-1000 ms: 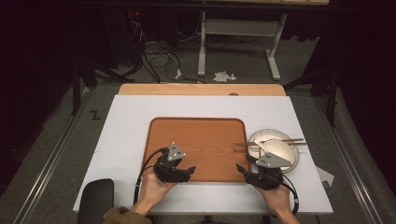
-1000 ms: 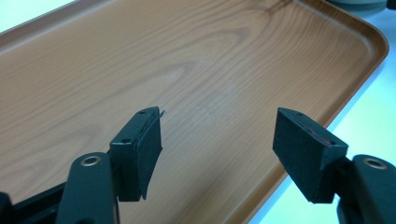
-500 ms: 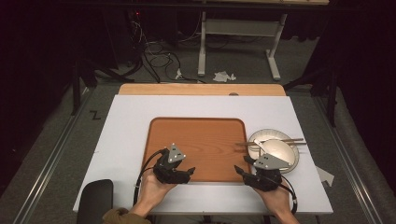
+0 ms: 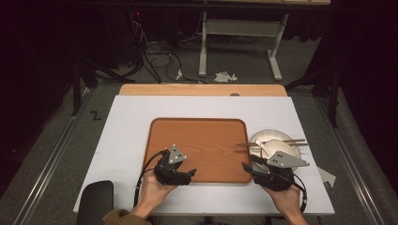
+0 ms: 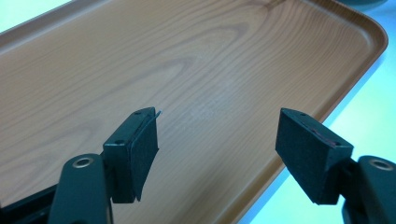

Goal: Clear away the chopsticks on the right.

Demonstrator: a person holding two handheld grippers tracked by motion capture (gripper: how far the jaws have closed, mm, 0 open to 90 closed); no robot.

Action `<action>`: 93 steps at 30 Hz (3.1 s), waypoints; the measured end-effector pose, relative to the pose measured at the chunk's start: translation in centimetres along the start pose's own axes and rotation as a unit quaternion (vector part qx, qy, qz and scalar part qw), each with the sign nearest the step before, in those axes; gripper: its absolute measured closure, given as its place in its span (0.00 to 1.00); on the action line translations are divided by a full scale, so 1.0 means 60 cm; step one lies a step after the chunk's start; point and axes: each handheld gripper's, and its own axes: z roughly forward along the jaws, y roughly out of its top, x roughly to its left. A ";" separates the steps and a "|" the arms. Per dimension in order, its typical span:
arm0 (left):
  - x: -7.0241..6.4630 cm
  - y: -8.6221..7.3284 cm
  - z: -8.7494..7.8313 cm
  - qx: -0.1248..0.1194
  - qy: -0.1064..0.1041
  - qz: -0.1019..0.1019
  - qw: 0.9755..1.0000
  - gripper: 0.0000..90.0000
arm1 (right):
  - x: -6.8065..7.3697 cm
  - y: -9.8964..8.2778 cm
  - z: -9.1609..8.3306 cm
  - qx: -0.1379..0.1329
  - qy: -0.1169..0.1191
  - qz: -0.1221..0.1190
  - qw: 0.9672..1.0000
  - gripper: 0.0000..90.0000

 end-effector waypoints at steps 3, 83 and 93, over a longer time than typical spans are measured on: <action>0.000 -0.002 -0.002 0.002 0.003 -0.001 1.000 0.33 | -0.006 0.003 -0.007 0.000 0.000 0.000 1.000 0.62; -0.005 -0.020 0.002 0.011 0.022 -0.011 1.000 0.34 | -0.335 -0.007 0.013 0.251 -0.070 0.031 0.965 0.81; -0.005 -0.019 0.001 0.009 0.023 -0.012 1.000 0.34 | -0.333 -0.007 0.010 0.254 -0.074 0.019 0.964 0.85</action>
